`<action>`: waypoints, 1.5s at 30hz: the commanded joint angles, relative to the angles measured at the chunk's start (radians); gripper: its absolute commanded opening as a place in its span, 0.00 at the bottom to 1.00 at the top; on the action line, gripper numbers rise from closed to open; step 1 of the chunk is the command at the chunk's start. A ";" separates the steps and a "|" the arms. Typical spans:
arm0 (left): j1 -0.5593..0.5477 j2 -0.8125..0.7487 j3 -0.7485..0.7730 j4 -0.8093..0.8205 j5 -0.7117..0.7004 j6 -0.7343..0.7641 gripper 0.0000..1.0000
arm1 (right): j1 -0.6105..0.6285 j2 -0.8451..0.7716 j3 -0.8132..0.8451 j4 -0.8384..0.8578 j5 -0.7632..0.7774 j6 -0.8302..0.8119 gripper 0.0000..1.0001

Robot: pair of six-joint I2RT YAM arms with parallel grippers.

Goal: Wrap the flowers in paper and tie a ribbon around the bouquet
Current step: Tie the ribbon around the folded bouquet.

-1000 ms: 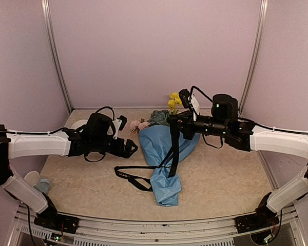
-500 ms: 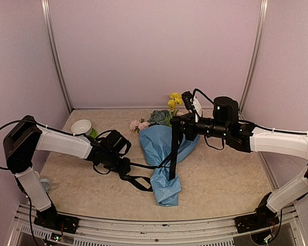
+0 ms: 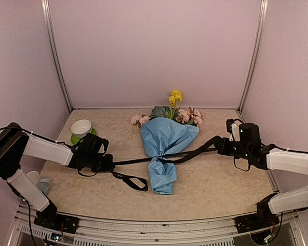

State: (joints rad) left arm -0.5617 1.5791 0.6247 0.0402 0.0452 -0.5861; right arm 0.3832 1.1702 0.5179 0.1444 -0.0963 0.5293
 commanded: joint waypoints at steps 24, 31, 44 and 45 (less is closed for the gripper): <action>0.218 -0.430 -0.280 -0.049 -0.275 -0.244 0.00 | -0.609 0.004 -0.304 0.054 -0.243 0.101 0.00; 0.141 -0.476 -0.237 -0.047 -0.271 -0.184 0.00 | -0.584 -0.010 -0.264 0.023 -0.301 0.077 0.00; -0.384 -0.422 0.112 0.091 -0.092 0.296 0.00 | -0.136 -0.081 -0.088 -0.288 -0.140 0.164 0.62; -0.417 -0.406 0.126 0.098 -0.092 0.320 0.00 | -0.136 -0.103 -0.086 -0.312 -0.118 0.177 0.66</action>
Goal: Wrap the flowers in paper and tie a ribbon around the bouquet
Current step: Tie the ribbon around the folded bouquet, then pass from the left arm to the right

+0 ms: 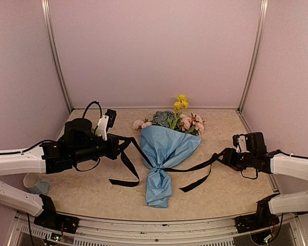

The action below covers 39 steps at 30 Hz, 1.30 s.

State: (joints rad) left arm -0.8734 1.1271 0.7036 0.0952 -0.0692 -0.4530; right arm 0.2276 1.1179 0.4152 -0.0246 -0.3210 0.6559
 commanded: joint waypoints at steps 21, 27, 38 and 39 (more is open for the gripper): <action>-0.208 0.054 0.119 -0.015 0.007 0.356 0.00 | 0.645 0.282 0.517 0.116 -0.194 -0.591 0.76; -0.216 0.051 0.113 -0.016 -0.040 0.421 0.00 | 0.652 0.507 0.681 0.165 -0.351 -0.729 0.86; -0.214 0.046 0.100 0.032 -0.048 0.470 0.00 | 0.575 0.650 0.792 0.129 -0.741 -0.792 0.50; -0.214 0.049 0.101 0.035 -0.045 0.477 0.00 | 0.576 0.654 0.786 0.132 -0.741 -0.791 0.53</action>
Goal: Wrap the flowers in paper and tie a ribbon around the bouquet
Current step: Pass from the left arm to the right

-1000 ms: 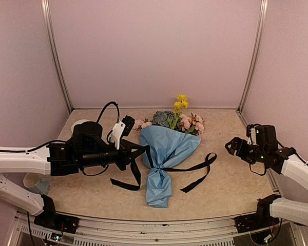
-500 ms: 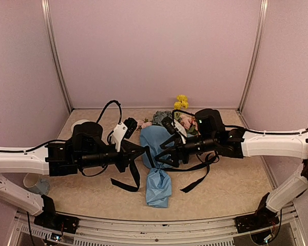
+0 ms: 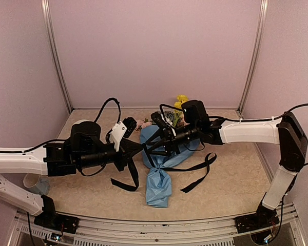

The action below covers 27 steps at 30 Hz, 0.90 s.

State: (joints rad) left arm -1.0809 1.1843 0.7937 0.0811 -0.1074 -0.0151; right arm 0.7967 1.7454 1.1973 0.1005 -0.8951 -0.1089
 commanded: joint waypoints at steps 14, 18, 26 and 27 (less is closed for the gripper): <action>0.010 -0.015 -0.039 0.107 -0.021 0.081 0.00 | 0.009 0.095 0.070 -0.034 -0.244 -0.008 0.06; 0.051 0.001 -0.073 0.140 -0.020 0.055 0.00 | 0.001 0.042 0.020 0.038 -0.225 0.054 0.00; 0.116 0.201 -0.161 0.219 -0.020 -0.016 0.16 | 0.007 -0.081 -0.206 0.384 -0.159 0.315 0.00; 0.101 0.218 -0.174 0.246 0.000 -0.007 0.26 | 0.009 -0.096 -0.239 0.443 -0.143 0.352 0.00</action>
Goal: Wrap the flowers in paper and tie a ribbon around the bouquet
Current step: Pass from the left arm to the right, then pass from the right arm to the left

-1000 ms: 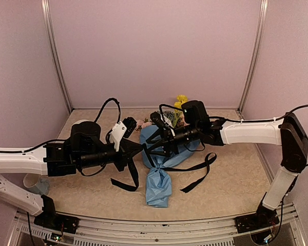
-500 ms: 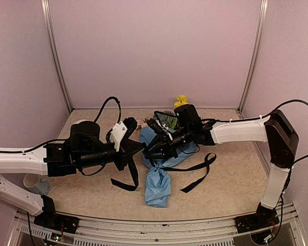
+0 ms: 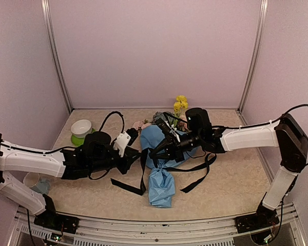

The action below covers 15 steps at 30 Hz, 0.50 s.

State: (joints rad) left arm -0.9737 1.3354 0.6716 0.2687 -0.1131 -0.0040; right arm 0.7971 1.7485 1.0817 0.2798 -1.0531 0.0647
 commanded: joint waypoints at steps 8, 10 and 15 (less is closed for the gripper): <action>-0.045 -0.025 -0.189 0.191 0.031 -0.024 0.70 | 0.030 -0.100 -0.209 0.420 0.101 0.311 0.00; -0.045 -0.098 -0.263 0.317 0.040 -0.022 0.76 | 0.031 -0.103 -0.221 0.443 0.131 0.333 0.00; -0.047 -0.150 -0.313 0.495 0.081 -0.101 0.88 | 0.046 -0.139 -0.254 0.461 0.268 0.371 0.00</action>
State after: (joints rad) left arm -1.0172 1.1946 0.3557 0.5419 -0.0780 -0.0391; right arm 0.8219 1.6642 0.8593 0.6510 -0.9009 0.3752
